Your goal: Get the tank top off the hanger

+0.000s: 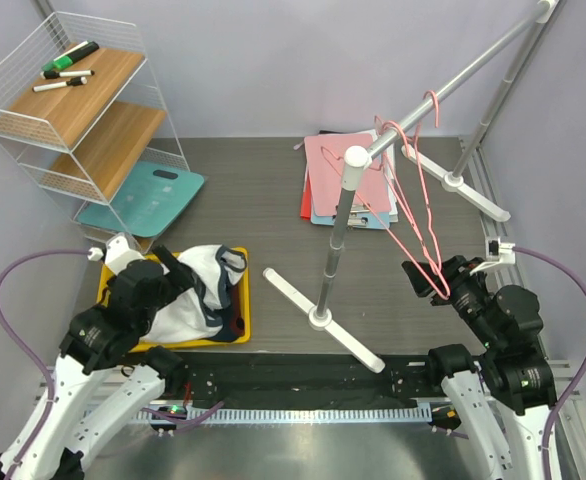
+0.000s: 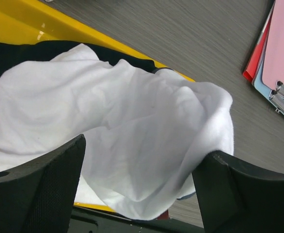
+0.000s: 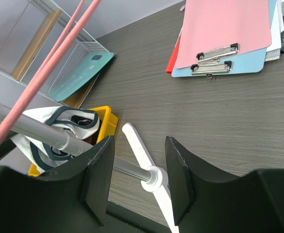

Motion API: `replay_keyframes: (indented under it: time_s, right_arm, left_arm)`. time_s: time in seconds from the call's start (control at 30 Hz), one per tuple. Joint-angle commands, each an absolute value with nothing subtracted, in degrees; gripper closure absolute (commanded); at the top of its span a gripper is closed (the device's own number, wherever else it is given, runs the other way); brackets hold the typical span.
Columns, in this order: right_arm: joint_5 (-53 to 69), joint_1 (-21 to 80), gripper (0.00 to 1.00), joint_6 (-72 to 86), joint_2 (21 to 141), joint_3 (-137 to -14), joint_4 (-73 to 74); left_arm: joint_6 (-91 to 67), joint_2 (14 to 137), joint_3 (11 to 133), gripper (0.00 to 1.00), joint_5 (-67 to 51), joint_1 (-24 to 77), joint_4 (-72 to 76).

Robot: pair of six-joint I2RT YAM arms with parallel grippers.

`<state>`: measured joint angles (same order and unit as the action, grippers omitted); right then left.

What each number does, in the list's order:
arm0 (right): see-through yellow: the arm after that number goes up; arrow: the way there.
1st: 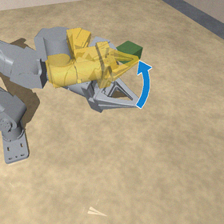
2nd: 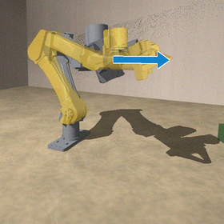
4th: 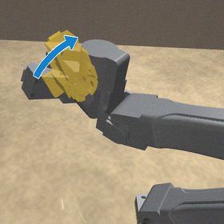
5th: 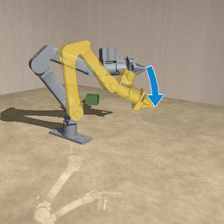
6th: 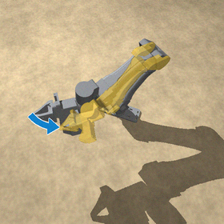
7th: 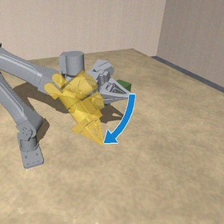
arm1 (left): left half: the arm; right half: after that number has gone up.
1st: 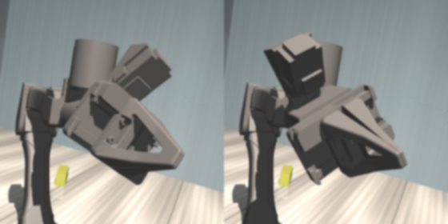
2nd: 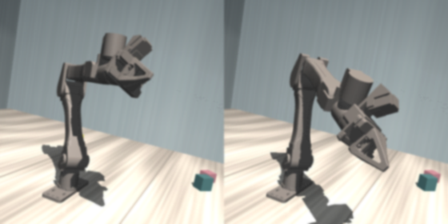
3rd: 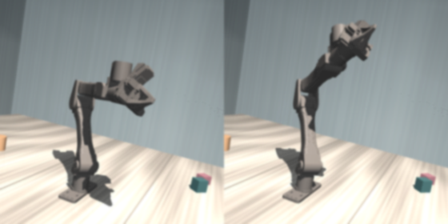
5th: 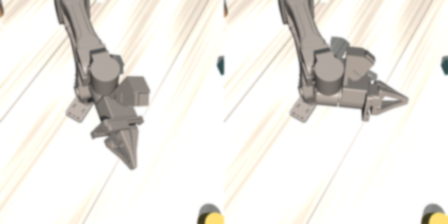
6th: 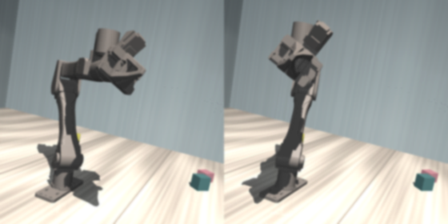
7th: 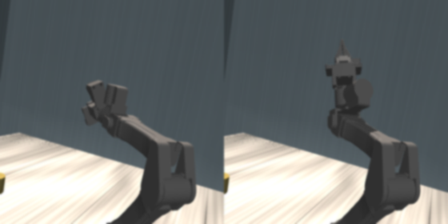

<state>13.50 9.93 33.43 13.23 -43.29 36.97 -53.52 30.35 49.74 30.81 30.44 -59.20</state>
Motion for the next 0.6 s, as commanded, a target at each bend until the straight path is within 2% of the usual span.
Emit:
replay_keyframes:
  time_s: [0.0,0.17,0.3,0.47,0.57]
  right_arm:
    - [14.8,10.2,0.48,34.8,12.8,-41.8,34.3]
    - [15.1,10.2,0.48,36.6,12.9,-38.3,34.3]
    - [15.7,10.2,0.46,37.5,13.4,-36.3,33.8]
    - [16.2,10.2,0.44,39.0,14.3,-32.3,31.1]
    - [15.6,10.2,0.43,40.2,14.9,-29.0,29.3]
  left_arm:
    - [-53.5,28.8,55.7,0.15,33.3,30.1,-61.9]
    - [-52.7,26.5,59.8,0.14,30.8,30.1,-62.7]
    - [-47.0,25.1,60.6,0.14,24.6,30.1,-56.0]
    - [-41.5,30.5,61.2,0.13,3.3,30.1,-42.0]
    - [-41.4,38.8,62.1,0.15,-5.8,30.2,-35.2]
